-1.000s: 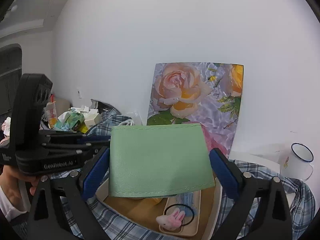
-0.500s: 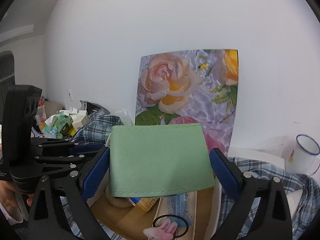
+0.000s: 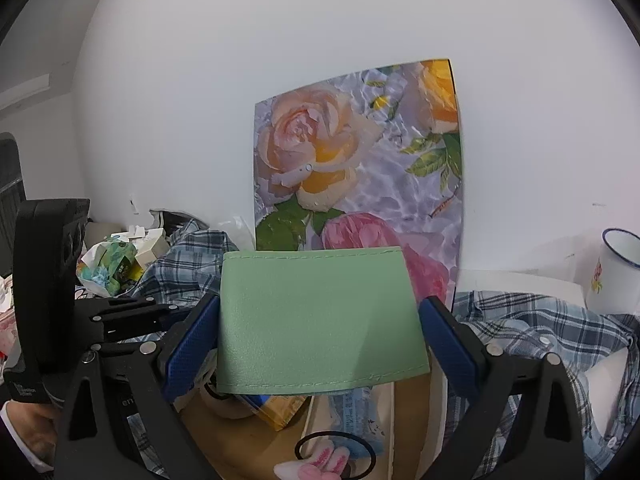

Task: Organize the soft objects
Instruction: 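Carry the white cable with the left gripper while the right gripper carries the green card into the box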

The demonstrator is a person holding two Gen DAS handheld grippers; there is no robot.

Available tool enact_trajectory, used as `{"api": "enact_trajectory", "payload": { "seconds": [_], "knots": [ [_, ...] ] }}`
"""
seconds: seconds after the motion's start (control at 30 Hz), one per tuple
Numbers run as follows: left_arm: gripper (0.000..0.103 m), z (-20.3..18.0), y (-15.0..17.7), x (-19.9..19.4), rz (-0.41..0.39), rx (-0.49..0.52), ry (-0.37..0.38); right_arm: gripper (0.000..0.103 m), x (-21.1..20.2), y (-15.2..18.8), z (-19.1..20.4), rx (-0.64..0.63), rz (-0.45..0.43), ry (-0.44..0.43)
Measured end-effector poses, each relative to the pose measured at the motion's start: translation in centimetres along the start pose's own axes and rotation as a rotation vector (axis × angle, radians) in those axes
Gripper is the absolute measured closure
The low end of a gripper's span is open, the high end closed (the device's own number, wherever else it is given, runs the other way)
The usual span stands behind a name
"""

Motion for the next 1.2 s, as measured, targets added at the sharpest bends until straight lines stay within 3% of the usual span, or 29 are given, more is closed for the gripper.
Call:
{"api": "enact_trajectory", "payload": {
  "seconds": [0.7,0.73,0.8,0.83,0.9,1.2],
  "knots": [
    [0.083,0.4,2.3,3.5,0.084,-0.037,0.008,0.004,4.3,4.7,-1.9,0.105,0.176,-0.023],
    [0.079,0.4,2.2,3.5,0.086,-0.037,0.008,0.001,4.4,4.8,-2.0,0.112,0.182,-0.024],
    [0.034,0.5,2.0,3.3,0.082,-0.03,-0.028,0.0,4.5,5.0,-2.4,0.134,0.189,-0.018],
    [0.0,0.5,2.0,3.0,0.064,-0.023,-0.045,0.0,4.4,5.0,-2.5,0.138,0.188,-0.014],
    [0.0,0.4,1.7,2.4,0.01,-0.009,-0.056,0.0,4.2,4.8,-2.8,0.15,0.179,-0.018],
    [0.0,0.8,2.1,2.2,0.023,-0.017,-0.043,0.0,3.8,4.9,-2.9,0.144,0.183,0.001]
  ]
}}
Point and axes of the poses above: each gripper's, at about its wrist camera, not at the fingertips, and x roughly the way its jaws point, z to its left, y to its underside, the point moved 5 cm from there along x, roughly the way its jaws point, and after that the axes turned 5 degrees about -z, right-handed, at the moved point
